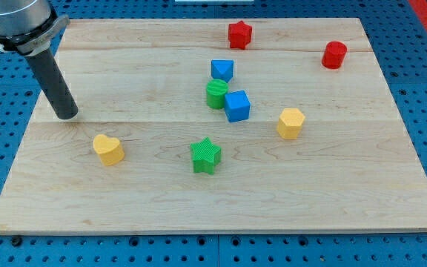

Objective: Place the red blocks parallel to each other

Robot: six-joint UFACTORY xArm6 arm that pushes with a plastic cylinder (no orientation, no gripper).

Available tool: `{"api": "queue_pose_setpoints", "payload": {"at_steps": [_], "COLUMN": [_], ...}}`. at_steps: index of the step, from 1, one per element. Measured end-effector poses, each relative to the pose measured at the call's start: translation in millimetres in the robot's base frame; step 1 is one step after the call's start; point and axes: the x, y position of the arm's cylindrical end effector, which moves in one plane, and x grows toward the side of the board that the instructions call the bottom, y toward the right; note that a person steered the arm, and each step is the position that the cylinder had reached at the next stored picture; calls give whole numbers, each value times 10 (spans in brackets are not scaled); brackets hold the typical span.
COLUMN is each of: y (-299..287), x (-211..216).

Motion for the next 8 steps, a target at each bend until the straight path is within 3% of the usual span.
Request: {"api": "queue_pose_setpoints", "payload": {"at_steps": [2,3,4,6,7,8], "y": [297,1412,1912,1818,1800,2032], "x": [15,65,-248,-1670,-2163,-2372]}}
